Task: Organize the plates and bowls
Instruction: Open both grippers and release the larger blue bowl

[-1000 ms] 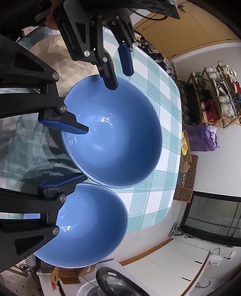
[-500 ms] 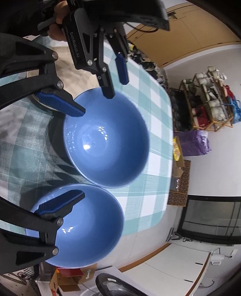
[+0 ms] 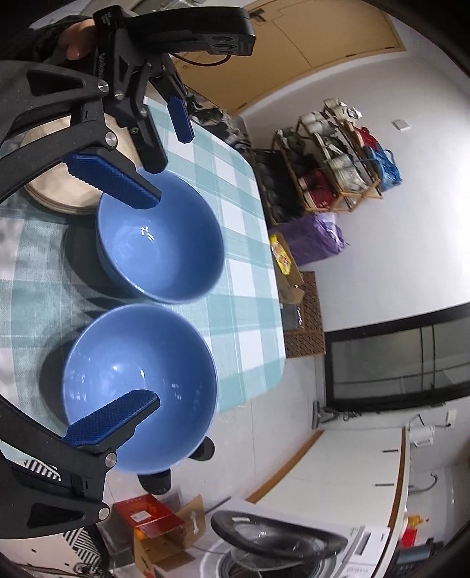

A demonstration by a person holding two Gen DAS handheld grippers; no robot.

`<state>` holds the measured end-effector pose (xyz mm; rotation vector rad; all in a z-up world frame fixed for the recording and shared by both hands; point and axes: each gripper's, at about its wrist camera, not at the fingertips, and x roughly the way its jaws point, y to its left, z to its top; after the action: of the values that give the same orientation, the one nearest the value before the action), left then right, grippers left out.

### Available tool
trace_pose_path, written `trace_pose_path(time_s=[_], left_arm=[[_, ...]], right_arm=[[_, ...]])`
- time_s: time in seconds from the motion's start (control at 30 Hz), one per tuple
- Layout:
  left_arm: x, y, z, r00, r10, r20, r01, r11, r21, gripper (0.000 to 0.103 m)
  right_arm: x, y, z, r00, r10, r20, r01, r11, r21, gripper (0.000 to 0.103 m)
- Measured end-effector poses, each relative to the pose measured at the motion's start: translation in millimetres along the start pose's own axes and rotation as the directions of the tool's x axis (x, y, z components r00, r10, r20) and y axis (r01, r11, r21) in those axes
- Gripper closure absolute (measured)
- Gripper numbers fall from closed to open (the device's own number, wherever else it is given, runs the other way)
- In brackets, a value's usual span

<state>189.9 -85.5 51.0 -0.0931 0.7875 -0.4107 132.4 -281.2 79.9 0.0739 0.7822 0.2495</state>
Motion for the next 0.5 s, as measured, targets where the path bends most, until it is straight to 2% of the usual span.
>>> trace_pose_path(time_s=[0.13, 0.27, 0.5], left_arm=[[6, -11, 6, 1.000, -0.003, -0.001, 0.003, 1.000, 0.019, 0.000], [13, -22, 8, 1.000, -0.002, -0.013, 0.003, 0.999, 0.039, 0.000], [23, -36, 15, 1.000, -0.008, -0.018, 0.009, 0.998, 0.064, 0.000]], right_arm=[[-11, -7, -6, 0.998, -0.059, 0.032, 0.059, 0.998, 0.006, 0.001], [-19, -22, -12, 0.998, -0.049, 0.038, 0.047, 0.998, 0.044, 0.001], [-31, -55, -24, 0.994, -0.095, 0.047, 0.089, 0.989, 0.120, 0.001]])
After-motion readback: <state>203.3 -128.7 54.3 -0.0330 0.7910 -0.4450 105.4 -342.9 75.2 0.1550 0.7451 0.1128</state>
